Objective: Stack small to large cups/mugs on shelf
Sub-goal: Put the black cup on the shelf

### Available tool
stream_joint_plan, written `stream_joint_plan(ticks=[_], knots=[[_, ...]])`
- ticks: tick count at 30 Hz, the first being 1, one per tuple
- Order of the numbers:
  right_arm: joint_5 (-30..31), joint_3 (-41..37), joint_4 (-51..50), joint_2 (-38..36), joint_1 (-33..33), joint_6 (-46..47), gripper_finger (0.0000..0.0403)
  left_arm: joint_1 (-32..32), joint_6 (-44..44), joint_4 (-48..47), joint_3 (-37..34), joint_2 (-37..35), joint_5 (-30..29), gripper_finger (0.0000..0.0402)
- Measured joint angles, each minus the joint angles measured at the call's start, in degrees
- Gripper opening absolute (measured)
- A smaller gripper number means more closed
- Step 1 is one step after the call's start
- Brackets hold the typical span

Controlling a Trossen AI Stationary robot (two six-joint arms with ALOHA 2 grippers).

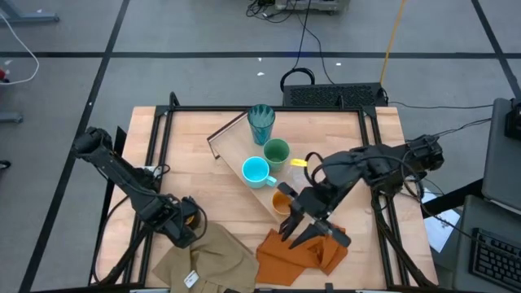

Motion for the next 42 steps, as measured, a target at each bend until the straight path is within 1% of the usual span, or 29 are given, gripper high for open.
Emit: stream_joint_plan(ticks=[6, 8, 9, 11, 16, 17, 21, 24, 29, 33, 39, 42], knots=[[0.27, 0.00, 0.63, -1.22, -0.02, -0.30, 0.0084, 0.17, -0.05, 0.30, -0.95, 0.00, 0.28, 0.0222], [0.29, 0.00, 0.49, -1.15, -0.02, -0.22, 0.0084, 0.17, -0.25, 0.32, -0.95, 0.00, 0.22, 0.0211], [0.29, 0.00, 0.38, -1.08, -0.02, -0.19, 0.0084, 0.17, -0.29, 0.26, -0.95, 0.00, 0.22, 0.0198], [0.34, -0.02, 0.32, -1.02, -0.02, -0.18, 0.0084, 0.15, -0.09, 0.50, -0.95, 0.00, 0.09, 0.0161], [0.34, -0.02, 0.34, -1.11, -0.02, -0.23, 0.0084, 0.17, 1.71, 0.38, -0.95, -0.02, -0.55, 0.0031], [0.34, -0.02, 0.33, -1.11, -0.02, -0.27, 0.0084, 0.24, 1.00, 0.34, -0.95, 0.02, -0.12, 0.0019], [0.34, -0.02, 0.32, -1.09, -0.02, -0.29, 0.0084, 0.15, 0.21, -0.17, -1.04, 0.02, -1.50, 0.0020], [0.36, -0.02, 0.02, -1.09, -0.02, -0.32, 0.0084, 0.20, 0.19, 0.35, -1.02, -0.07, -1.44, 0.0012], [0.36, -0.02, -0.17, -1.09, -0.02, -0.34, 0.0084, 0.28, -0.65, 0.56, -0.91, -0.66, 0.56, 0.0017], [0.36, -0.02, -0.37, -1.09, -0.02, -0.36, 0.0084, 0.50, -1.98, 1.38, -0.20, -2.02, 0.25, 0.0016], [0.36, -0.02, -0.60, -1.09, -0.02, -0.73, 0.0084, 1.95, -1.92, 2.20, 2.65, -4.78, -0.57, 0.0013], [0.34, -0.02, -0.60, -1.09, -0.02, -1.07, 0.0084, 3.46, -1.51, 1.96, 5.02, -5.91, -0.62, 0.0022]])
